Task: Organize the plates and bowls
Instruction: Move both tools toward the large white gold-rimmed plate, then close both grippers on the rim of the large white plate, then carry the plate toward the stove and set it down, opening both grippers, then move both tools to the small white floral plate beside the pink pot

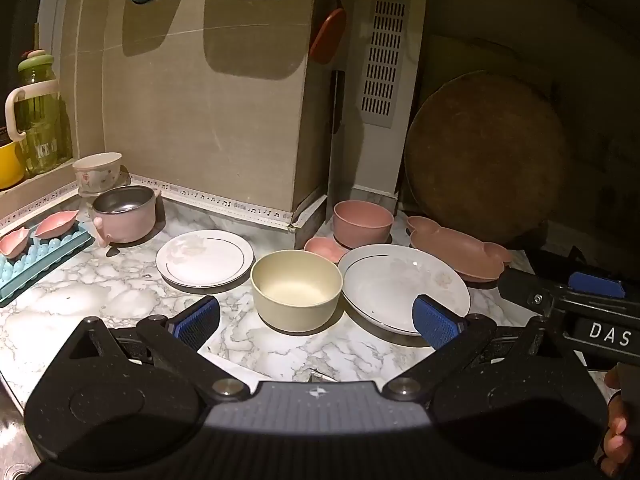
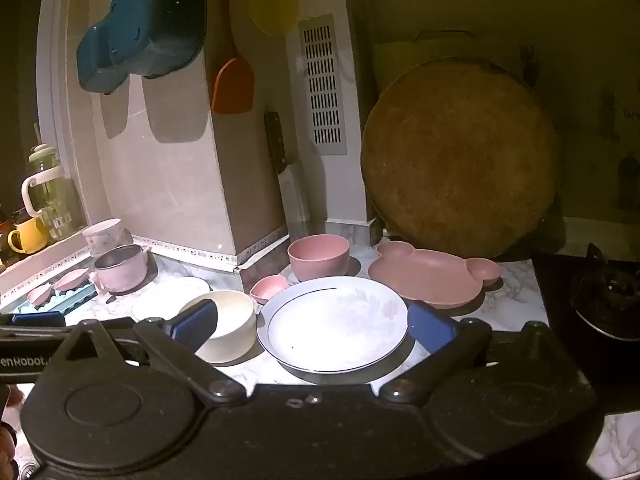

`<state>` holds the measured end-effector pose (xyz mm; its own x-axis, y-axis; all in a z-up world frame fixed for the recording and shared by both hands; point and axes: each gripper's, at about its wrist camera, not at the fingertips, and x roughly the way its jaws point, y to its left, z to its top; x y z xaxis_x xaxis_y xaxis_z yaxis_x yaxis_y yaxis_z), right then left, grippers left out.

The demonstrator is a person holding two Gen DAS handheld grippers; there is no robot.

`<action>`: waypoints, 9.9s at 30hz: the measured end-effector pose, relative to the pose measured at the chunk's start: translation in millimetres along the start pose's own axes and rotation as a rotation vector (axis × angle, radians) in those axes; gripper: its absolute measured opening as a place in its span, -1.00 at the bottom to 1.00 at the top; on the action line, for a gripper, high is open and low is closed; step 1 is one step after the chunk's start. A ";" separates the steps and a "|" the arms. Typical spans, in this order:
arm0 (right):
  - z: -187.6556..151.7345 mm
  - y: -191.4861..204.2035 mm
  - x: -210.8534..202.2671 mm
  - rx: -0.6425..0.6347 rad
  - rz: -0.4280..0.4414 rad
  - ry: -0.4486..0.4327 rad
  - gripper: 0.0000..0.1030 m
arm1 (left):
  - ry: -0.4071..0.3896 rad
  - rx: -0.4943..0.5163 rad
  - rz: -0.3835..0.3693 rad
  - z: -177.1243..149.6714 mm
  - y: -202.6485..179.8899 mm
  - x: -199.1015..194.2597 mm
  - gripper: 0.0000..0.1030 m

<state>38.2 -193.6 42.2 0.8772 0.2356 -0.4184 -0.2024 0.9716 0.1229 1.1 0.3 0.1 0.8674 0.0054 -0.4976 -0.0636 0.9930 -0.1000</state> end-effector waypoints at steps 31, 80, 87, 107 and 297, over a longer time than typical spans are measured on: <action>2.2 -1.4 -11.7 -0.007 -0.036 -0.002 0.97 | -0.027 0.001 -0.024 -3.1 -5.7 -10.1 1.00; -4.1 -12.1 -25.9 0.016 -0.087 -0.039 0.97 | -0.061 0.022 -0.086 0.9 -18.0 -7.9 1.00; -1.7 -14.3 -16.6 0.010 -0.078 -0.016 0.98 | -0.049 0.009 -0.067 2.9 -17.7 6.0 1.00; 4.0 -64.9 98.6 0.070 -0.071 0.194 0.93 | 0.190 -0.066 -0.043 6.6 -31.0 126.6 1.00; 109.0 121.9 278.8 -0.166 0.275 0.537 0.82 | 0.119 -0.190 0.253 90.2 160.5 142.5 0.56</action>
<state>305.6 -12.0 38.6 0.4509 0.4142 -0.7906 -0.4924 0.8543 0.1667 159.0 171.1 -9.2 0.7493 0.2242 -0.6232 -0.3700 0.9221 -0.1132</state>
